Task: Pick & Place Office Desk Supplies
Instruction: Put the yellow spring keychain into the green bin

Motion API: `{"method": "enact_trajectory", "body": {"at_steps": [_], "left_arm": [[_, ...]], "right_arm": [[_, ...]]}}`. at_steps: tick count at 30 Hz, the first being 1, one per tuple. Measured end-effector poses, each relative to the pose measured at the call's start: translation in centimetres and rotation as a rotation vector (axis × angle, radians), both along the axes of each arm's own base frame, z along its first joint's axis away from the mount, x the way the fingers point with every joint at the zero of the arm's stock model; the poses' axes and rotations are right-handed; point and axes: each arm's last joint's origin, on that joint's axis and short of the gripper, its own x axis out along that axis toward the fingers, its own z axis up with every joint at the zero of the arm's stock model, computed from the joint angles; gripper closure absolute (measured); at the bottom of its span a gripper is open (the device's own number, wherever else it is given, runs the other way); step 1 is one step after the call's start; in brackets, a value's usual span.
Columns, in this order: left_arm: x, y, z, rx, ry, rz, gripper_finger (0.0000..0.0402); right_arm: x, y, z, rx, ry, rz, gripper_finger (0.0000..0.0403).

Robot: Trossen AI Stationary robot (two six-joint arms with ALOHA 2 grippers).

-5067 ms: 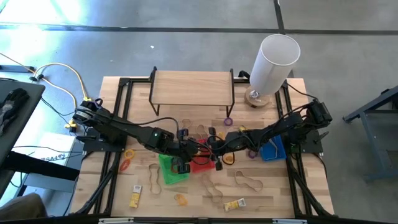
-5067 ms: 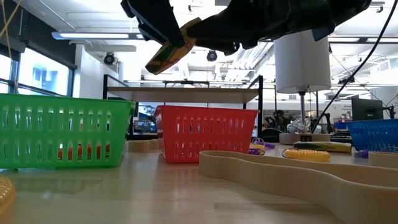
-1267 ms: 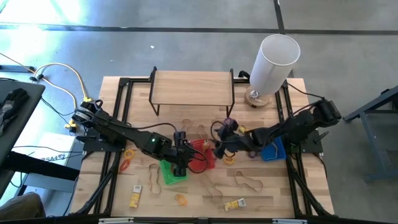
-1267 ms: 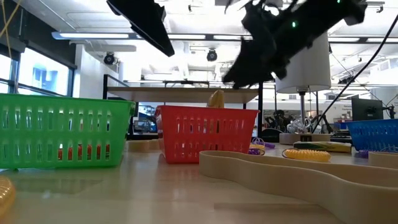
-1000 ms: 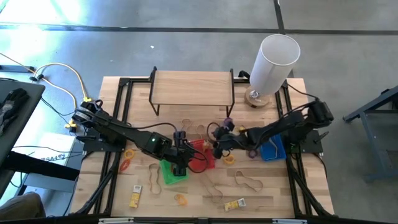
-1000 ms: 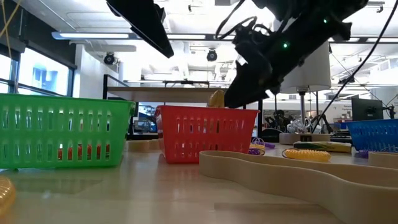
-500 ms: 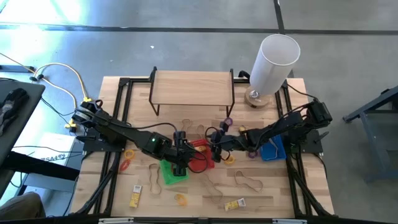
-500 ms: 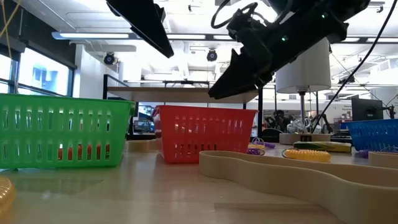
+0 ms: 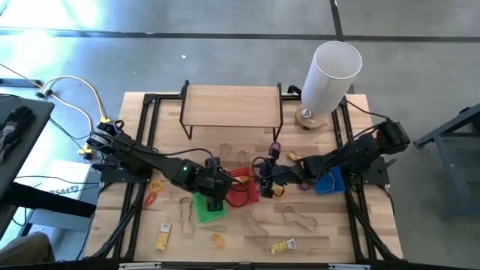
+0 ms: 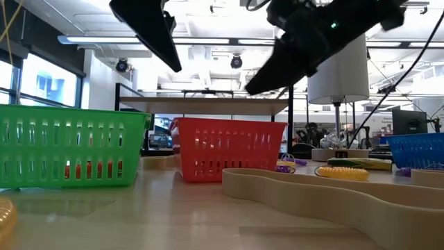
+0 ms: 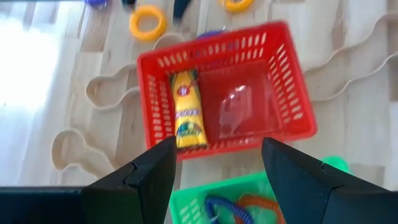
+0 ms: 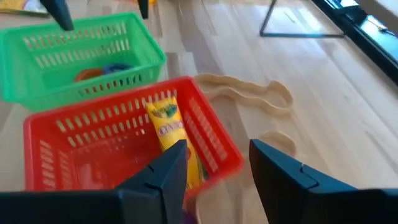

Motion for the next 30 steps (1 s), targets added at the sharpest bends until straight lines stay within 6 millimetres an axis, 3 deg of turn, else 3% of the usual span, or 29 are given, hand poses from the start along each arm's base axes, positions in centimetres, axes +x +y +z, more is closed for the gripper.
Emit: {"method": "enact_trajectory", "body": {"at_steps": [6,13,17,30], "left_arm": [[-0.1,-0.1,-0.1,-0.023,0.010,0.025,0.0175],[-0.5,-1.0,-0.1,-0.044,0.015,-0.010,0.0175],[-0.6,-1.7,0.0,-0.054,-0.003,-0.029,0.0175],[-0.8,-3.4,0.3,-0.078,-0.058,-0.085,0.0175]], "right_arm": [[-2.7,-0.9,1.1,0.077,0.120,-0.144,0.0241],[-4.8,-1.6,0.3,0.403,0.398,-0.117,0.0234],[-4.7,-1.2,-1.1,0.475,0.500,-0.102,0.0237],[-3.5,-0.8,-4.3,0.348,0.562,-0.088,0.0244]]}}
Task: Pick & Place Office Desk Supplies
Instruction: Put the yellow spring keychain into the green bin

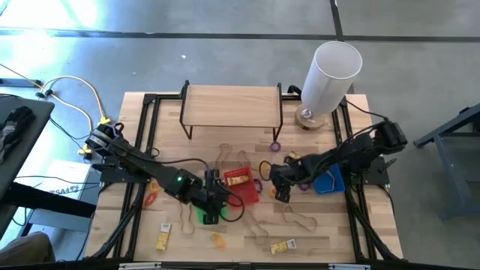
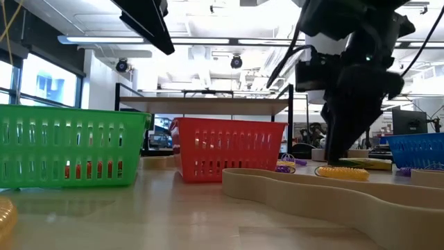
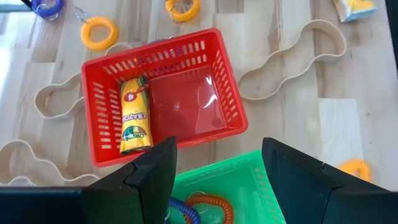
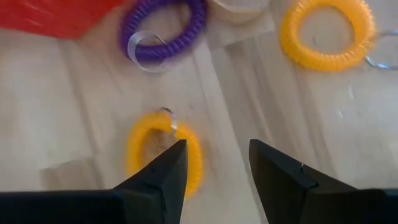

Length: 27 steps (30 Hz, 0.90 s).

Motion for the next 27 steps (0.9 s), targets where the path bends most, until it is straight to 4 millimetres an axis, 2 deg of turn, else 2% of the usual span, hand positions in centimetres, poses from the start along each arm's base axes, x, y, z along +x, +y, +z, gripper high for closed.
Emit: {"method": "enact_trajectory", "body": {"at_steps": [13,23,27], "left_arm": [[0.6,0.5,0.2,0.090,-0.032,-0.099,0.0175],[1.3,1.8,0.3,0.100,-0.038,-0.069,0.0175],[1.6,2.2,0.4,0.100,-0.054,-0.061,0.0175]], "right_arm": [[0.1,0.2,-0.6,0.033,0.028,0.013,0.0244],[0.1,0.3,-0.7,0.031,0.029,0.011,0.0245],[0.3,0.5,-1.5,0.024,0.042,0.016,0.0245]]}}
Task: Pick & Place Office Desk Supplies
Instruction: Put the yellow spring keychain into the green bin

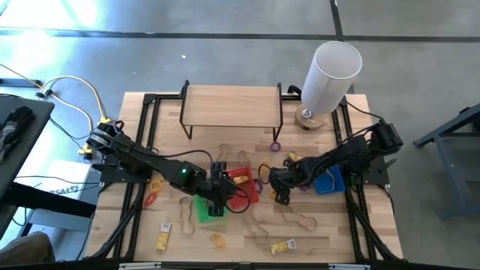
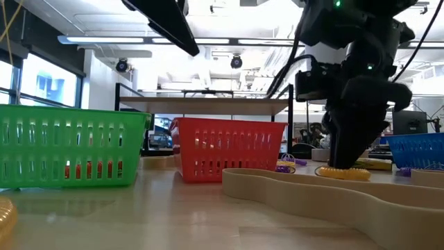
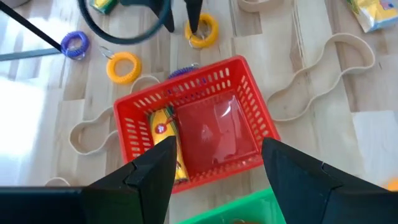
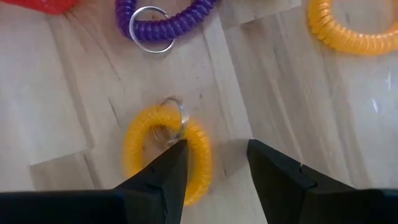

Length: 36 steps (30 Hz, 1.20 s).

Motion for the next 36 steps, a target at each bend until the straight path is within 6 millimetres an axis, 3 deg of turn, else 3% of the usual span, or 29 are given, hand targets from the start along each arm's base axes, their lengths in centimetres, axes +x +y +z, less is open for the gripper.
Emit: {"method": "enact_trajectory", "body": {"at_steps": [11,14,21,30,36], "left_arm": [[0.8,1.0,0.4,0.030,-0.050,-0.023,0.0175],[1.3,1.2,0.1,0.045,-0.060,-0.033,0.0175],[2.8,1.5,-1.7,0.064,-0.032,-0.063,0.0175],[3.5,1.8,-2.3,0.072,-0.034,-0.062,0.0175],[4.1,1.6,-1.9,0.049,-0.108,-0.070,0.0175]], "right_arm": [[0.2,0.5,-1.4,-0.067,0.023,0.028,0.0253],[0.3,0.5,-1.4,-0.068,0.018,0.028,0.0281],[0.1,1.7,-1.5,-0.142,-0.017,0.081,0.0388],[-1.4,4.4,-0.7,-0.317,-0.098,0.099,0.0396],[-2.2,5.6,1.3,-0.432,-0.228,0.071,0.0397]]}}
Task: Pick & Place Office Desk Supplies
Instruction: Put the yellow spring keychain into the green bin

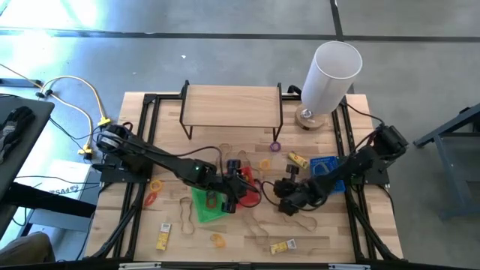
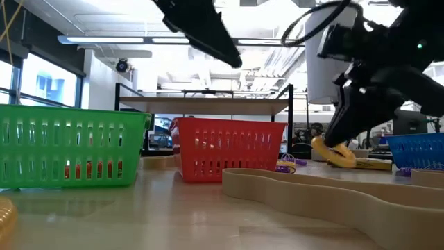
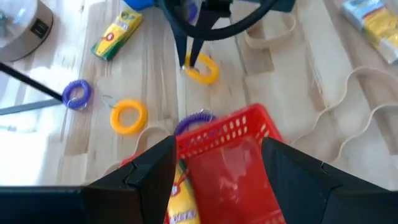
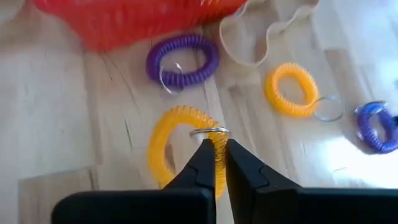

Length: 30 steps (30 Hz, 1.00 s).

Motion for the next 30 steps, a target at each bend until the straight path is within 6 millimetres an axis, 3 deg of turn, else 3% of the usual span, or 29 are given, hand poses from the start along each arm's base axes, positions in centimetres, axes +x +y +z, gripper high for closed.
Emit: {"method": "enact_trajectory", "body": {"at_steps": [6,13,22,30], "left_arm": [[0.5,0.7,0.1,-0.039,-0.016,-0.006,0.0175],[1.7,2.1,0.7,-0.210,-0.086,-0.084,0.0175],[2.4,3.8,1.3,-0.232,-0.156,-0.059,0.0175],[2.8,4.0,0.9,-0.232,-0.163,-0.050,0.0175]], "right_arm": [[-0.5,1.2,1.9,-0.104,-0.121,0.022,0.0398],[0.3,3.3,4.3,-0.285,-0.270,0.097,0.0398],[1.1,4.2,5.7,-0.400,-0.364,0.158,0.0398],[1.3,4.1,6.2,-0.493,-0.382,0.133,0.0399]]}}
